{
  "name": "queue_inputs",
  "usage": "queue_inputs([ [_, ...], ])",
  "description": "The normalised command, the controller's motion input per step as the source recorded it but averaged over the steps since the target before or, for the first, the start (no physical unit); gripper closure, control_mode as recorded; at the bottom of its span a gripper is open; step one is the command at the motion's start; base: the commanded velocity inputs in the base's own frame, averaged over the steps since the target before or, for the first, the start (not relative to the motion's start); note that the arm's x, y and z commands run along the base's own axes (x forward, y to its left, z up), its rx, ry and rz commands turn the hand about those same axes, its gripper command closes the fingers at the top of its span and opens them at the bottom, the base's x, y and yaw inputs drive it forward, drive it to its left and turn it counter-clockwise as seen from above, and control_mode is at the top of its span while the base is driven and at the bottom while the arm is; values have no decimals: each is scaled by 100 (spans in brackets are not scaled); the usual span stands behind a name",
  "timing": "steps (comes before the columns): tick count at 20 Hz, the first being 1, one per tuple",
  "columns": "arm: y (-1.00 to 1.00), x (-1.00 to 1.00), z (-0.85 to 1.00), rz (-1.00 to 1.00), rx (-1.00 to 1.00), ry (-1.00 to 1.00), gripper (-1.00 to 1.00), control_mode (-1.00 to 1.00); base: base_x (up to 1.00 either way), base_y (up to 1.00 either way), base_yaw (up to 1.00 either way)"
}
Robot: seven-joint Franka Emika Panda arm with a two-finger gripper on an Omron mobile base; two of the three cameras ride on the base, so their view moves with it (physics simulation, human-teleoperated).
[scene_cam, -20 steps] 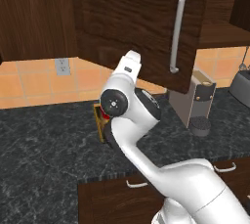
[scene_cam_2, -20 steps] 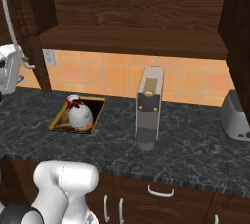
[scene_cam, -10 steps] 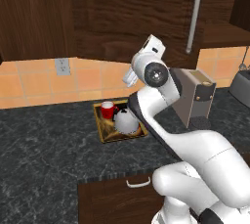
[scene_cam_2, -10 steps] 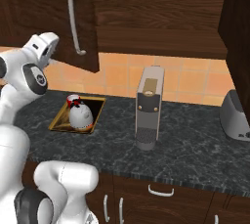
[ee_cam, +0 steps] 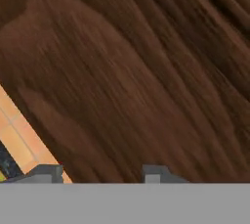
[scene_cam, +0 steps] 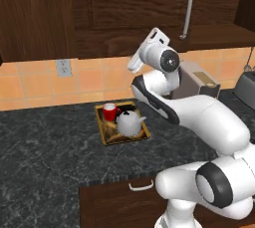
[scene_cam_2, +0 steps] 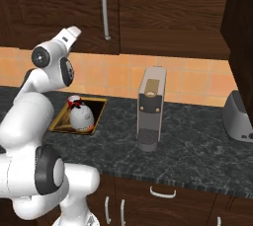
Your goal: Pick the kettle from the counter and place it on the tray. Then pick the mug from the cabinet and place it on the tray. Then close the cabinet doors.
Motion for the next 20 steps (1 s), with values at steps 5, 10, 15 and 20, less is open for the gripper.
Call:
queue_inputs([
  [5, 3, 100, 0, 8, 4, 9, -100, -100, 0, 0, 0],
  [10, -16, -9, 18, 2, 0, 3, -100, -100, 0, 0, 0],
  [15, -53, -77, 61, 0, 3, 1, -100, -100, 0, 0, 0],
  [20, -50, -96, 31, -8, 5, 17, -100, -100, 0, 0, 0],
])
